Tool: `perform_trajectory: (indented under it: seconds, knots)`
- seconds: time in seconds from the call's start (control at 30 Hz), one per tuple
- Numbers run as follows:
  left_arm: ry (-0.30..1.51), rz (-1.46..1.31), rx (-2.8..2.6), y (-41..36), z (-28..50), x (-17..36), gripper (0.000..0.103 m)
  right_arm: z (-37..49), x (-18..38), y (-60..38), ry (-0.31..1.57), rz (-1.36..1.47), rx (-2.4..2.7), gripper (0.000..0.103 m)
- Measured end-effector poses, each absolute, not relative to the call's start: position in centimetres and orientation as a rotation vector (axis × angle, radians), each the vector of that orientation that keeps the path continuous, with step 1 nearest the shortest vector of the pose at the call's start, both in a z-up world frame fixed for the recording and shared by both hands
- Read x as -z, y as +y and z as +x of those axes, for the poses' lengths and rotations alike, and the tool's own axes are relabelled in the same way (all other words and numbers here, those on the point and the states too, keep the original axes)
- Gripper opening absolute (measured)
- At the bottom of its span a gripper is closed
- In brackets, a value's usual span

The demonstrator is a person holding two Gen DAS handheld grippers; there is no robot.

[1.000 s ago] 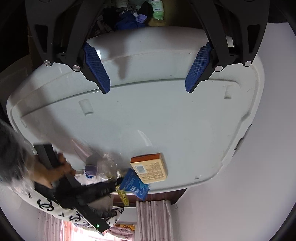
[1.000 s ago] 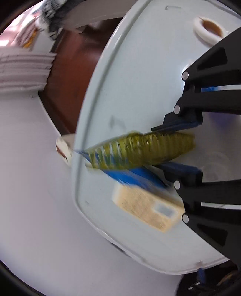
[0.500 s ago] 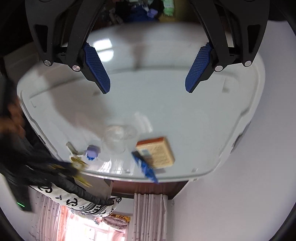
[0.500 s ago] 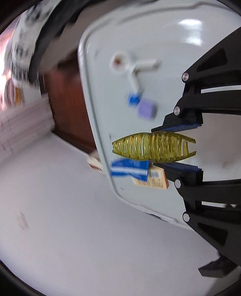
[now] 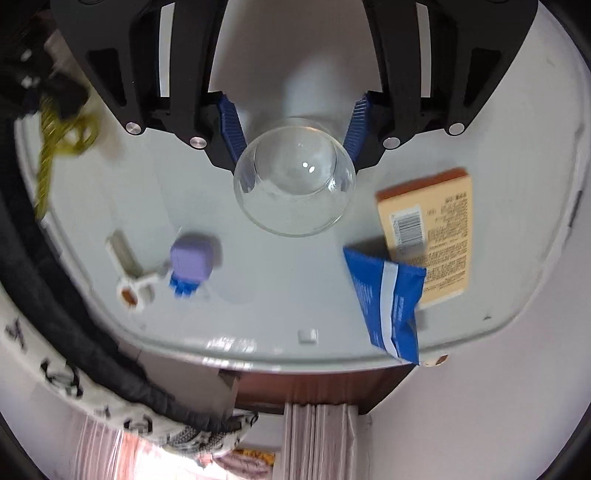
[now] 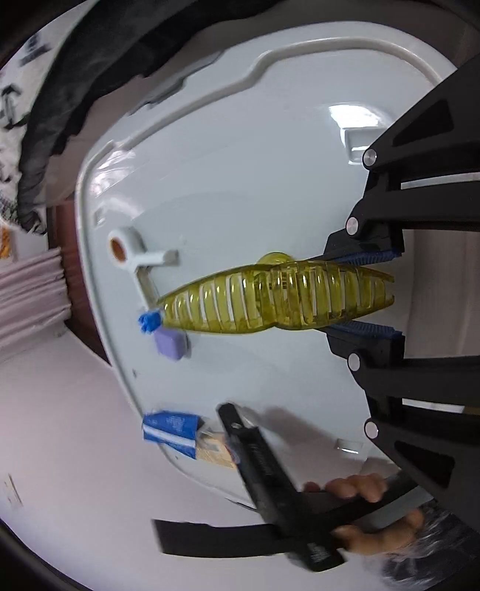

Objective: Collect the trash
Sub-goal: 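Grasp the clear glass cup by its rim with the left tool, then carry the yellow spring and glass cup over the box and open both tools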

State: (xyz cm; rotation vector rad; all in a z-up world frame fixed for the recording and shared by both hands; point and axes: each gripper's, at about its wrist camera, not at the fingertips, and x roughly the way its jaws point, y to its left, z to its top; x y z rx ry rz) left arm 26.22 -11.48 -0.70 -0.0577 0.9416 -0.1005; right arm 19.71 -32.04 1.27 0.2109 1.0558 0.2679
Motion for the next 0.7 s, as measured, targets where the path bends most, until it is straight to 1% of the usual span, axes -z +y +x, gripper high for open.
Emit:
perform_trajectory:
  seconds: [0.17, 0.37, 0.5, 0.57, 0.7]
  knots:
    - [0.902, -0.088, 0.134, -9.6, 24.2, -0.5, 0.047, 20.0, -1.6, -31.8, 1.028, 0.311, -0.306, 0.025]
    - [0.866, -0.081, 0.193, -7.5, 17.0, -4.5, 0.047, 19.6, -2.6, -32.2, 1.007, 0.581, -0.447, 0.025]
    - [0.865, -0.088, 0.188, -6.1, 11.9, -5.7, 0.047, 18.6, -2.5, -32.4, 0.988, 0.764, -0.5, 0.025]
    - [0.867, -0.105, 0.184, -5.4, 9.8, -5.7, 0.047, 17.3, -3.4, -31.9, 0.966, 0.738, -0.494, 0.025]
    - [0.873, -0.082, 0.149, -4.3, 4.3, -5.5, 0.047, 12.1, -6.4, -29.9, 0.914, 0.606, -0.489, 0.025]
